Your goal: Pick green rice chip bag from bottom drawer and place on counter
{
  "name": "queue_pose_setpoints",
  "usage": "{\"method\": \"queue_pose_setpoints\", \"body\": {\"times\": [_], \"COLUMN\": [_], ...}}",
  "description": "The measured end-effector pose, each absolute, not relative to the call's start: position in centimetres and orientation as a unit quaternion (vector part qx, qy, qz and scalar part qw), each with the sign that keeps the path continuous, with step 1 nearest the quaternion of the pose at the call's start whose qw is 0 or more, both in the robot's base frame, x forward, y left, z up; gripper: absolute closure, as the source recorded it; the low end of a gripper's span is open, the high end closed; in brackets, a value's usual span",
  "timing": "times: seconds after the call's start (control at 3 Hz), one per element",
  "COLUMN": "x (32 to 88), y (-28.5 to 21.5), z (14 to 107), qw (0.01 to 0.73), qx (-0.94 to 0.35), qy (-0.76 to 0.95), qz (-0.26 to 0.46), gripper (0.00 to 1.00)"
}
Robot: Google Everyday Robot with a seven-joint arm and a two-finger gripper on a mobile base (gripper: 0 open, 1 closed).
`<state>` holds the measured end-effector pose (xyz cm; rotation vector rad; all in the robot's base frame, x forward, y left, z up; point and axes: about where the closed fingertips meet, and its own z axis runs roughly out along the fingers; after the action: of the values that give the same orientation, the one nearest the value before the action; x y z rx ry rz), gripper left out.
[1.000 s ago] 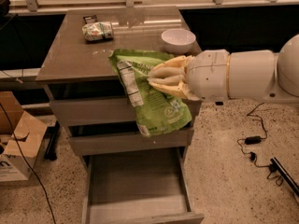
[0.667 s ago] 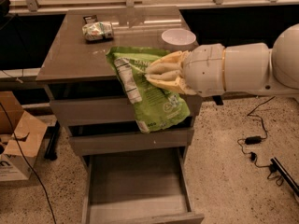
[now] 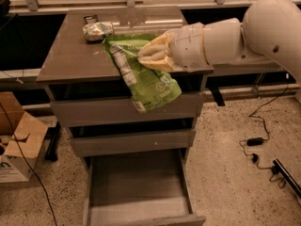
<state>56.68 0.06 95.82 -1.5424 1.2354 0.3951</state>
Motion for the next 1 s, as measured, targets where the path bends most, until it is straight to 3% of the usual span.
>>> {"method": "queue_pose_setpoints", "body": {"times": [1.0], "x": [68.4], "y": [4.4], "z": [95.5], "qw": [0.54], "qx": [-0.646], "qy": [0.511], "qz": [0.171], "gripper": [1.0]}}
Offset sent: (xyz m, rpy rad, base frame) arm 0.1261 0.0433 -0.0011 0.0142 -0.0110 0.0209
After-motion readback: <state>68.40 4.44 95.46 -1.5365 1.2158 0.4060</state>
